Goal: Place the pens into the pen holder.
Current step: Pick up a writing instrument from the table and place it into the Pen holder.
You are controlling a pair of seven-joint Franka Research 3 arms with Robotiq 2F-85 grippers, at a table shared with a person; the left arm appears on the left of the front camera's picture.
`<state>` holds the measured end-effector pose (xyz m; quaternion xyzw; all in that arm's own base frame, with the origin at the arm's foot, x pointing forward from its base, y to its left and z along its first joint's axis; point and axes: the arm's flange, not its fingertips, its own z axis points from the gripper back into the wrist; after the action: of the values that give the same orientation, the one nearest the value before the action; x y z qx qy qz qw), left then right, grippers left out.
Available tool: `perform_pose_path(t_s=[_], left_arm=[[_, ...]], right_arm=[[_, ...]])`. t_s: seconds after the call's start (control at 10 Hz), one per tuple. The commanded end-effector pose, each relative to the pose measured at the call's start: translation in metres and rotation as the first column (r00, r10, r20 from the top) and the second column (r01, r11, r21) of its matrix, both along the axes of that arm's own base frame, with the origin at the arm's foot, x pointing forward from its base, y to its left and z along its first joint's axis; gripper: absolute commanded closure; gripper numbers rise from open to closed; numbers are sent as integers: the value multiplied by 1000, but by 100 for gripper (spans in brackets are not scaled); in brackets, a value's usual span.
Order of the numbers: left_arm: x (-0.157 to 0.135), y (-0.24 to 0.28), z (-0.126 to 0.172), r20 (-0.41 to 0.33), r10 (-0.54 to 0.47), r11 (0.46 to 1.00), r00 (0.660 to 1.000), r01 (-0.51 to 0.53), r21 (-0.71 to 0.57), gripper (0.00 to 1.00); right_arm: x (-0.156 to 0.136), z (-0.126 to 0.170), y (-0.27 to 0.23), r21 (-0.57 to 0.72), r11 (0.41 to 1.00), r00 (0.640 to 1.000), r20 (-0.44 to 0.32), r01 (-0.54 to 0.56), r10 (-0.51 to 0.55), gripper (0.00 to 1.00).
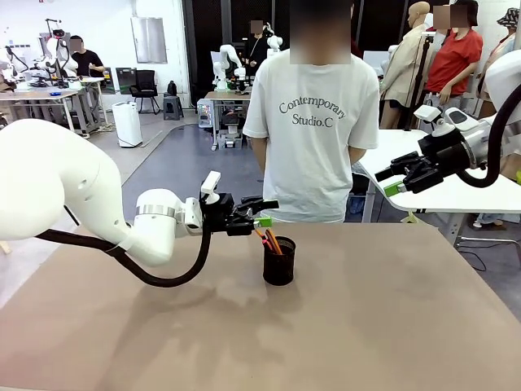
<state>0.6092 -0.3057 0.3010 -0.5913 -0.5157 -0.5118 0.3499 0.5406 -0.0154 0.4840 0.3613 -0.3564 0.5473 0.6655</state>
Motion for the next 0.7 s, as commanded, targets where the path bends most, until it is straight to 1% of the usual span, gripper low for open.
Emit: perform_pose_path(t_s=[0.0, 0.1, 0.2, 0.3, 0.6], left_arm=[[-1, 0, 7, -2, -16, 1000, 1000, 16, 26, 0], [-3, 3, 10, 1, -18, 999, 1000, 18, 35, 0], [-7, 3, 11, 36, -14, 996, 999, 11, 83, 0], [-1, 0, 1, 3, -7, 1000, 1000, 7, 8, 0], [-1, 0, 1, 3, -7, 1000, 1000, 7, 8, 0]], right_arm=[[-1, 2, 0, 3, 1000, 1000, 2, -1, 1, 0], [-1, 2, 0, 3, 1000, 1000, 2, -1, 1, 0], [-1, 2, 0, 3, 1000, 1000, 2, -1, 1, 0], [-1, 2, 0, 3, 1000, 1000, 2, -1, 1, 0], [-1, 2, 0, 3, 1000, 1000, 2, -1, 1, 0]])
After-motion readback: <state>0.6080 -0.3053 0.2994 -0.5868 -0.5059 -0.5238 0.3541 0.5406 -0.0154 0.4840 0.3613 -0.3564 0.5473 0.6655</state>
